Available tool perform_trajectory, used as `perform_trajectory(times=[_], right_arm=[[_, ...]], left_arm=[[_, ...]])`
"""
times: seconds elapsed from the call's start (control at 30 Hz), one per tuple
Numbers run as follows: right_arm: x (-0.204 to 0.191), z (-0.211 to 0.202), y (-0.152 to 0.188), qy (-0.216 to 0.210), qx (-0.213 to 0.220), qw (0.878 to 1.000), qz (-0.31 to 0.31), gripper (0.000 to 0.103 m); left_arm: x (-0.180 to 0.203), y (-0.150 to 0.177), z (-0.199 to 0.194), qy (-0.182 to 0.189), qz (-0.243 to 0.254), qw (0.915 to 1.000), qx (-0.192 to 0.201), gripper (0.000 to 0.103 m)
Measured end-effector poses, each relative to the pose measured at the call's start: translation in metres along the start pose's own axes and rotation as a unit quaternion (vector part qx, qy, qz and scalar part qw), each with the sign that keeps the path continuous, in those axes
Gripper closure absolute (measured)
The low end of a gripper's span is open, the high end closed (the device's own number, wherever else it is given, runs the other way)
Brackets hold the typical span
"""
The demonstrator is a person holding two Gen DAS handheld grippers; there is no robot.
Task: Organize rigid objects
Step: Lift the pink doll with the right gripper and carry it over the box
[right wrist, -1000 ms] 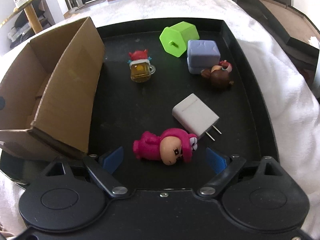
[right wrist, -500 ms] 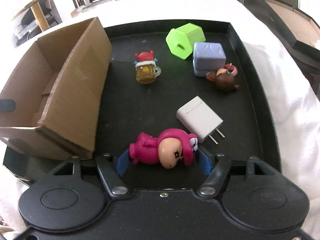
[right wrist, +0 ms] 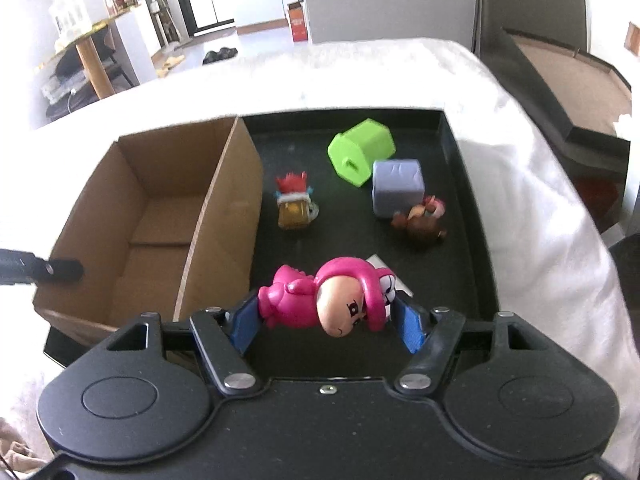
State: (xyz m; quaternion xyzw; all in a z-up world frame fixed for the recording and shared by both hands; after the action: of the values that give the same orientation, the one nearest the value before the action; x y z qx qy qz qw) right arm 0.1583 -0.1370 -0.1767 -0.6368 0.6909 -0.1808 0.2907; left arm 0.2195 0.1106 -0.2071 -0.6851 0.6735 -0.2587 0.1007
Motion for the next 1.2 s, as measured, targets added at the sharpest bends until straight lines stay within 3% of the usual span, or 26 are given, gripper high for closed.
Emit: perform_trajectory(times=[0.4, 1.2], right_arm=[[-0.018, -0.026, -0.038, -0.021, 0.041, 0.999, -0.024, 0.036], [-0.111, 0.0, -0.049, -0.072, 0.023, 0.991, -0.107, 0.035]], left_arm=[[0.006, 0.006, 0.002, 0.007, 0.006, 0.9998, -0.018, 0.086], [0.004, 0.003, 0.0, 0.023, -0.023, 0.999, -0.029, 0.085]])
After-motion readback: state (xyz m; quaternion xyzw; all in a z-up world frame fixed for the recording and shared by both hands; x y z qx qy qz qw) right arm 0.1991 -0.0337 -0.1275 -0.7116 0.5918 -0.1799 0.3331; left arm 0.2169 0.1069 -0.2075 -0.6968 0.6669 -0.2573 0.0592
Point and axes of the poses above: each gripper's, at about its wrist camera, not at the fingertips, and z roughly the way its jaws point, x to its right, y to its underside, the point moved 5 cm from there along z, roughly the way its jaws point, and after that the axes turned 5 degrees about z, right-handed, at the moved point
